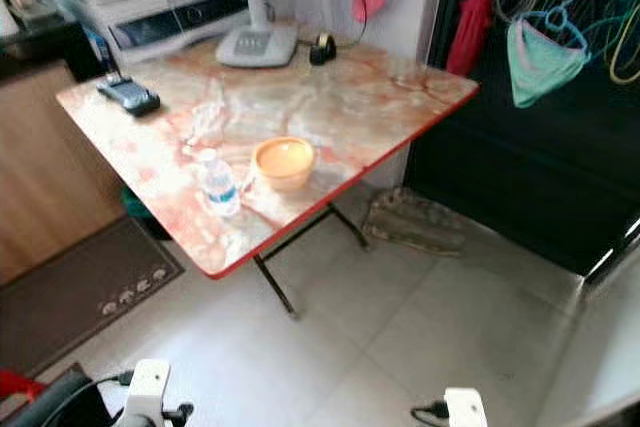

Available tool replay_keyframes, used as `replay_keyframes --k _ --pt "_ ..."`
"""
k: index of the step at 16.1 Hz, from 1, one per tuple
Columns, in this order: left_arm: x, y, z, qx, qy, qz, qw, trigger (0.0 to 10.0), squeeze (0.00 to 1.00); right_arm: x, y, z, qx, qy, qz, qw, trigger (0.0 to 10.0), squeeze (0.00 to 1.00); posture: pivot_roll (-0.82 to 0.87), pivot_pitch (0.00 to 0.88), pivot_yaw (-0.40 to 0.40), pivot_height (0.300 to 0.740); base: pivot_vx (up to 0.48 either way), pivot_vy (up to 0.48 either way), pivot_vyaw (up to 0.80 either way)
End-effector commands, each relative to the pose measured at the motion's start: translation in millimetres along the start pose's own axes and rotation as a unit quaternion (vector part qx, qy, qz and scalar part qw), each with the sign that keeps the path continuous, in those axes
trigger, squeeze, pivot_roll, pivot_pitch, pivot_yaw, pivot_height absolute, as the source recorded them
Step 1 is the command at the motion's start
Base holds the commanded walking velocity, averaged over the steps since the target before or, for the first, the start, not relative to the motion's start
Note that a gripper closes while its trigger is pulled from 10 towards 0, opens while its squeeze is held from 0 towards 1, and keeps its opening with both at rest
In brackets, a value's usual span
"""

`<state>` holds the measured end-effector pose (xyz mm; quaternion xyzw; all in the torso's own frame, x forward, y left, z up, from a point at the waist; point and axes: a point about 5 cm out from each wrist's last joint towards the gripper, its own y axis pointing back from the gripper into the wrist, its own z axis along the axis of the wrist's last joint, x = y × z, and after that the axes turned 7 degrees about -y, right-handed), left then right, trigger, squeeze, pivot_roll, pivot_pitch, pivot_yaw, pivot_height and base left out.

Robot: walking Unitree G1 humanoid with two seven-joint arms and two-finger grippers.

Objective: Restocking fridge

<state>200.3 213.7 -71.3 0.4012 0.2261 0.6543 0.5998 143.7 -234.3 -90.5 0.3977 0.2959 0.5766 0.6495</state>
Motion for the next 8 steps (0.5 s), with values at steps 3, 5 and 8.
replay_keyframes --k 3,5,8 --pt "9.6 2.9 -8 -0.019 0.014 0.043 0.999 10.0 0.0 4.7 0.2 -7 0.007 -0.002 0.012 1.0 10.0 0.0 0.08 0.0 0.019 0.74 0.0 0.0 0.0" --pt "15.7 7.5 -9 -0.065 0.043 0.101 0.992 10.0 0.0 3.5 2.1 -16 0.017 0.001 0.013 1.0 10.0 0.0 0.09 0.027 0.018 0.74 0.0 0.0 0.0" --pt "50.7 11.0 24 -0.163 0.071 0.158 0.971 10.0 0.0 0.8 4.9 -25 0.026 0.003 0.014 1.0 10.0 0.0 0.1 0.04 0.01 0.74 0.0 0.0 0.0"
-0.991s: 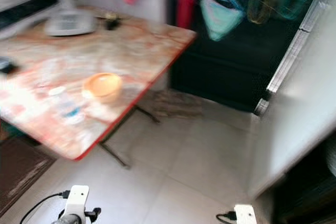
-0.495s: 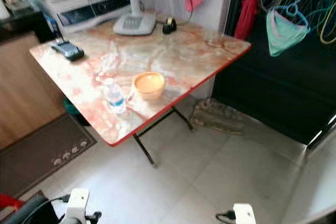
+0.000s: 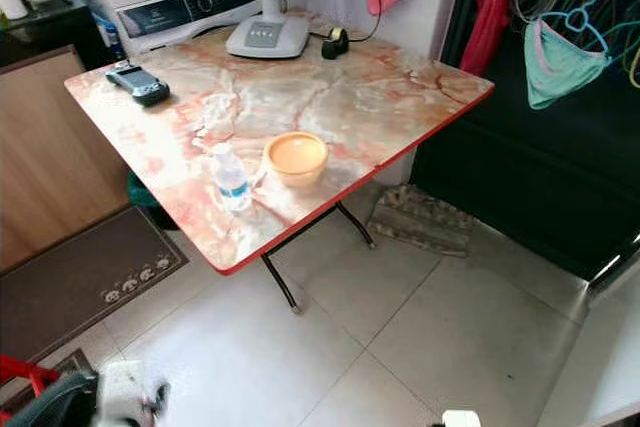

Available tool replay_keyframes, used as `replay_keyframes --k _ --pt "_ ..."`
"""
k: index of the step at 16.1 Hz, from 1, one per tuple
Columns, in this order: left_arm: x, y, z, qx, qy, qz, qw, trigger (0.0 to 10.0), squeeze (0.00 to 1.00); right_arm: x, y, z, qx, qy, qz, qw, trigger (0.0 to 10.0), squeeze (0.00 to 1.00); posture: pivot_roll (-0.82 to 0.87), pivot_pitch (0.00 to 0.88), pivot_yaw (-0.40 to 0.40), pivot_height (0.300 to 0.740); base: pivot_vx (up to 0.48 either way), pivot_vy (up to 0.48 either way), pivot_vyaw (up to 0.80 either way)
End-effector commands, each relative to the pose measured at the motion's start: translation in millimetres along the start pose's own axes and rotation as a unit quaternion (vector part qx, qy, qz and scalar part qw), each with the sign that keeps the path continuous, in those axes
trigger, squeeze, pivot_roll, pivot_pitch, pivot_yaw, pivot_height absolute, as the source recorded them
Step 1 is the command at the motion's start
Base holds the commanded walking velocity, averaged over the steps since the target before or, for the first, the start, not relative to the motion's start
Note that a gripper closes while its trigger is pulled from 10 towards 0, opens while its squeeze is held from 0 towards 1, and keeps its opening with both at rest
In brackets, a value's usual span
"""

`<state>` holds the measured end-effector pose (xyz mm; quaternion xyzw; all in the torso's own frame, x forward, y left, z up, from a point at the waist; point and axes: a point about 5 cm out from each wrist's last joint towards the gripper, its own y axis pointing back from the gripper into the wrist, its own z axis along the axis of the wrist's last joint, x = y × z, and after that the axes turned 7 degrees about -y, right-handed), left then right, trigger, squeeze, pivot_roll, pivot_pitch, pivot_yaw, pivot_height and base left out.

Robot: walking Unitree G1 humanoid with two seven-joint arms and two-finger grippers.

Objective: Restocking fridge

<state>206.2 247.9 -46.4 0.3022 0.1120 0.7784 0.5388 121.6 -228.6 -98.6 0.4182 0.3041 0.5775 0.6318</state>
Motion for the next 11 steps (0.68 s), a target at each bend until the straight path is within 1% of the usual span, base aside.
replay_keyframes --k 1,2,3,4,5,6,7,8,9,10,11 --pt "33.1 -17.8 53 -0.104 0.018 0.049 0.993 10.0 0.0 -1.8 1.3 -4 0.004 0.005 0.0 1.0 10.0 0.0 0.1 0.046 0.008 0.74 0.0 0.0 0.0" --pt "43.5 -18.8 75 -0.159 0.015 0.066 0.985 10.0 0.0 -3.3 2.4 -7 0.006 0.004 -0.001 1.0 10.0 0.0 0.1 0.053 0.004 0.74 0.0 0.0 0.0" --pt "51.3 -13.1 101 -0.241 -0.024 0.085 0.967 10.0 0.0 -5.8 4.1 -12 0.01 0.004 -0.003 1.0 10.0 0.0 0.1 0.059 -0.002 0.74 0.0 0.0 0.0" --pt "51.4 -9.8 105 -0.263 -0.036 0.085 0.961 10.0 0.0 -7.2 5.1 -15 0.012 0.004 -0.004 1.0 10.0 0.0 0.1 0.066 -0.009 0.74 0.0 0.0 0.0" --pt "53.4 -5.7 115 -0.293 -0.05 0.086 0.951 10.0 0.0 -8.4 6.1 -17 0.016 0.009 -0.004 1.0 10.0 0.0 0.11 0.071 -0.015 0.74 0.0 0.0 0.0" --pt "53.5 1.9 130 -0.334 -0.04 0.081 0.938 10.0 0.0 -10.9 8.0 -23 0.024 0.014 -0.007 1.0 10.0 0.0 0.11 0.068 -0.025 0.74 0.0 0.0 0.0" --pt "50.9 8.5 142 -0.359 -0.03 0.074 0.93 10.0 0.0 -12.2 9.0 -26 0.026 0.013 -0.009 1.0 10.0 0.0 0.11 0.064 -0.031 0.74 0.0 0.0 0.0" --pt "44.2 19.3 154 -0.387 -0.031 0.057 0.92 10.0 0.0 -12.7 10.5 -31 0.03 0.009 -0.013 0.999 10.0 0.0 0.11 0.05 -0.037 0.74 0.0 0.0 0.0" --pt "39.9 22.4 158 -0.393 -0.029 0.048 0.918 10.0 0.0 -12.6 10.9 -33 0.032 0.009 -0.013 0.999 10.0 0.0 0.12 0.045 -0.042 0.74 0.0 0.0 0.0" --pt "27.8 29.7 168 -0.41 -0.024 0.02 0.912 10.0 0.0 -12.0 11.4 -36 0.034 0.01 -0.013 0.999 10.0 0.0 0.12 0.035 -0.043 0.74 0.0 0.0 0.0" --pt "10.9 42.2 179 -0.431 -0.018 -0.008 0.902 10.0 0.0 -10.6 12.1 -40 0.038 0.01 -0.014 0.999 10.0 0.0 0.13 0.029 -0.041 0.74 0.0 0.0 0.0"
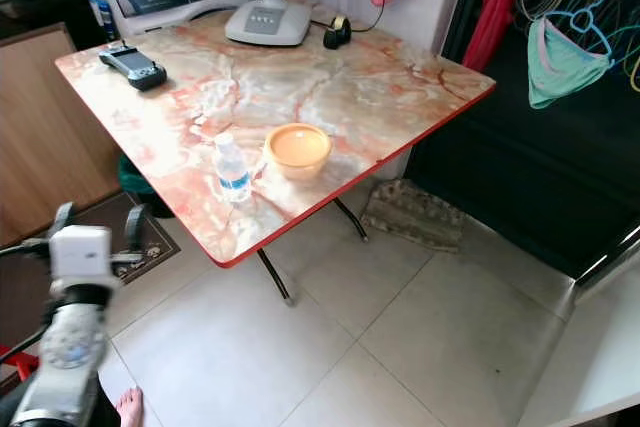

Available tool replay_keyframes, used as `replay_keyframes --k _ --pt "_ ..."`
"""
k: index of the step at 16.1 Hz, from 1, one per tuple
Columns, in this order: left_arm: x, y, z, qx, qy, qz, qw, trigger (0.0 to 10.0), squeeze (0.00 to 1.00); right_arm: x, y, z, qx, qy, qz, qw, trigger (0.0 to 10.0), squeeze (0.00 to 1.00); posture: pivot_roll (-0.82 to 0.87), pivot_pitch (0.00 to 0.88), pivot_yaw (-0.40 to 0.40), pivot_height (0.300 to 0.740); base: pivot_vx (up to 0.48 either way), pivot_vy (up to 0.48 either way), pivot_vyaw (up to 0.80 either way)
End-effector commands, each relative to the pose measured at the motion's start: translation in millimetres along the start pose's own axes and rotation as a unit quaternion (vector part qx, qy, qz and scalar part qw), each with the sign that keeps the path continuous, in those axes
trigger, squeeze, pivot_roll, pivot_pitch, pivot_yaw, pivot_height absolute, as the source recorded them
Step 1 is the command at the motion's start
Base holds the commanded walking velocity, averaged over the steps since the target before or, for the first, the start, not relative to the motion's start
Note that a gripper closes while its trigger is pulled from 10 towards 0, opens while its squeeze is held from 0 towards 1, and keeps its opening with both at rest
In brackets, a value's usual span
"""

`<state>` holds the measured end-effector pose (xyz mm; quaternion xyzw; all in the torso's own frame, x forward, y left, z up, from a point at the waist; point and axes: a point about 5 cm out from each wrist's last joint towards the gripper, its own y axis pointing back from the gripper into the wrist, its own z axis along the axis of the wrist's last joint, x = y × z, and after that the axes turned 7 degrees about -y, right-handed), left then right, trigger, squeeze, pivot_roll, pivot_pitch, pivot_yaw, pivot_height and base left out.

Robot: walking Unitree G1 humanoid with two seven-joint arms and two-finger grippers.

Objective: Restocking fridge

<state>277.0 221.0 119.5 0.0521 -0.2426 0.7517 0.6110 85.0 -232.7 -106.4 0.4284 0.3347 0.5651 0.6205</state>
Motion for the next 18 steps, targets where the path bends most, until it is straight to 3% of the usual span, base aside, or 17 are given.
replay_keyframes --k 1,3,6,11,13,18 --pt "-11.1 1.4 9 -0.008 0.008 -0.022 1.0 10.0 0.0 0.7 1.2 -7 0.007 -0.002 -0.003 1.0 10.0 0.0 0.13 0.021 -0.036 0.74 0.0 0.0 0.0" --pt "-30.6 2.8 23 -0.018 0.049 -0.05 0.997 10.0 0.0 4.7 1.3 -13 0.009 -0.008 -0.007 1.0 10.0 0.0 0.16 0.002 -0.029 0.74 0.0 0.0 0.0" --pt "-36.9 10.7 37 -0.014 0.067 -0.067 0.995 10.0 0.0 7.0 1.9 -19 0.017 -0.005 -0.009 1.0 10.0 0.0 0.17 0.0 -0.054 0.74 0.0 0.0 0.0" --pt "-33.4 2.2 62 -0.037 0.074 -0.055 0.995 10.0 0.0 -1.6 4.3 -20 0.016 0.003 -0.024 1.0 10.0 0.0 0.21 0.0 -0.046 0.74 0.0 0.0 0.0" --pt "-30.2 3.1 64 -0.038 0.069 -0.074 0.994 10.0 0.0 -3.9 5.4 -22 0.009 -0.028 -0.037 0.999 10.0 0.0 0.17 0.0 -0.044 0.74 0.0 0.0 0.0" --pt "-34.5 -9.4 77 -0.053 0.095 -0.092 0.99 10.0 0.0 -1.2 5.1 -24 0.022 0.022 -0.029 0.999 10.0 0.0 0.16 0.0 -0.068 0.74 0.0 0.0 0.0"
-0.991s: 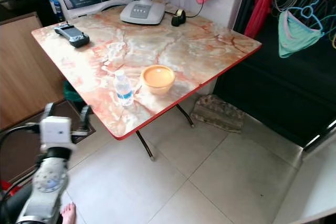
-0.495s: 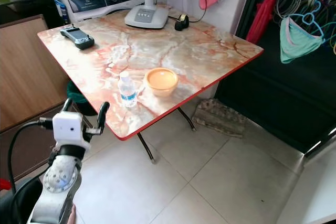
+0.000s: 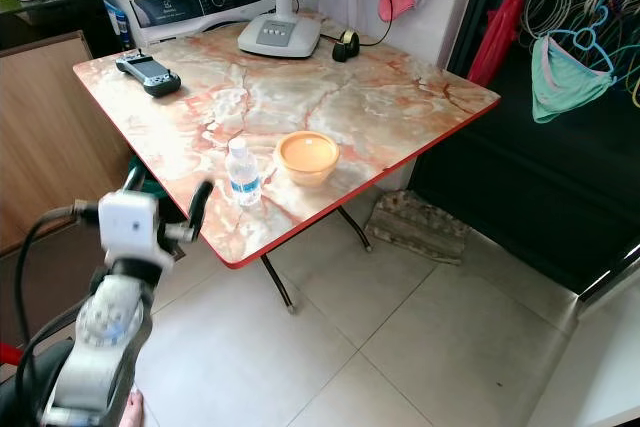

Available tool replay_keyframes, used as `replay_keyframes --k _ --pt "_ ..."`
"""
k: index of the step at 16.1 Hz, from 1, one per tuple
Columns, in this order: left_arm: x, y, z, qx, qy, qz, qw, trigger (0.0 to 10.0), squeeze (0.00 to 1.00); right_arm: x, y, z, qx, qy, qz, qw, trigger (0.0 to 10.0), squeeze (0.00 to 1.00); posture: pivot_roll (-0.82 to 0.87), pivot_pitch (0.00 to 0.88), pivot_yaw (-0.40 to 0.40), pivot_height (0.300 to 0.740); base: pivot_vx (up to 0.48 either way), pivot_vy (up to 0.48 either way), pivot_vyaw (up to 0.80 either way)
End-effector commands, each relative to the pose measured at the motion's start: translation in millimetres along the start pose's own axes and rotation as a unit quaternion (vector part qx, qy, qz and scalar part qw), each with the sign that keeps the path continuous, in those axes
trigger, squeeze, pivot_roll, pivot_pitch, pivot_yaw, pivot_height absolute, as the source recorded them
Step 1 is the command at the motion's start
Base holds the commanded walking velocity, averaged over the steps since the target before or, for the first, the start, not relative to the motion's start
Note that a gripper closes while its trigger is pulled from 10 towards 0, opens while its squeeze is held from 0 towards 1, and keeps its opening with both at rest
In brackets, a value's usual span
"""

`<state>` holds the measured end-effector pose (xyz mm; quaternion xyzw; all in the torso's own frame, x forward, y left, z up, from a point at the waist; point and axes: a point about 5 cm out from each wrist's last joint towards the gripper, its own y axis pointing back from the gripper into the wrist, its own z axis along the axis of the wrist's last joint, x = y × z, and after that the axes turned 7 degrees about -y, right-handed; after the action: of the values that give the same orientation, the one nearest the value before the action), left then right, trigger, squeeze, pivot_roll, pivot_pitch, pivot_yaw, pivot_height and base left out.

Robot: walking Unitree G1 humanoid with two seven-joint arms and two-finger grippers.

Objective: Restocking fridge

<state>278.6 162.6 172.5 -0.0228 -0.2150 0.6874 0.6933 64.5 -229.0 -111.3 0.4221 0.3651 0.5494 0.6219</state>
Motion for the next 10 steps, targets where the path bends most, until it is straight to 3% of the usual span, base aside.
replay_keyframes --k 1,3,6,8,9,10 --pt "-3.4 -2.1 4.7 -0.006 0.012 -0.009 1.0 10.0 0.0 -2.1 0.8 -1.5 0.0 0.016 -0.006 1.0 10.0 0.0 0.16 0.0 -0.063 0.74 0.0 0.0 0.0" --pt "-3.5 -5.3 6.1 -0.007 0.016 -0.01 1.0 10.0 0.0 -1.8 0.6 2.1 -0.005 0.048 0.004 0.999 10.0 0.0 0.17 0.0 -0.068 0.74 0.0 0.0 0.0" --pt "3.2 -8.0 9.7 -0.013 0.007 0.007 1.0 10.0 0.0 -3.0 0.7 2.0 -0.011 0.019 -0.006 1.0 10.0 0.0 0.15 0.0 -0.061 0.74 0.0 0.0 0.0" --pt "2.8 -6.6 8.7 -0.009 0.001 0.012 1.0 10.0 0.0 -4.1 1.0 0.7 -0.009 0.012 -0.015 1.0 10.0 0.0 0.16 0.0 -0.053 0.74 0.251 0.0 0.0" --pt "2.6 -6.5 10.7 -0.01 0.003 0.014 1.0 10.0 0.0 -2.1 0.6 1.8 -0.006 0.031 0.003 1.0 10.0 0.0 0.17 0.0 -0.046 0.74 0.266 0.0 0.0" --pt "1.9 -6.6 12.5 -0.01 0.009 0.016 1.0 10.0 0.0 -2.4 0.8 -0.1 -0.003 0.009 -0.001 1.0 10.0 0.0 0.16 0.0 -0.043 0.74 0.27 0.0 0.0"
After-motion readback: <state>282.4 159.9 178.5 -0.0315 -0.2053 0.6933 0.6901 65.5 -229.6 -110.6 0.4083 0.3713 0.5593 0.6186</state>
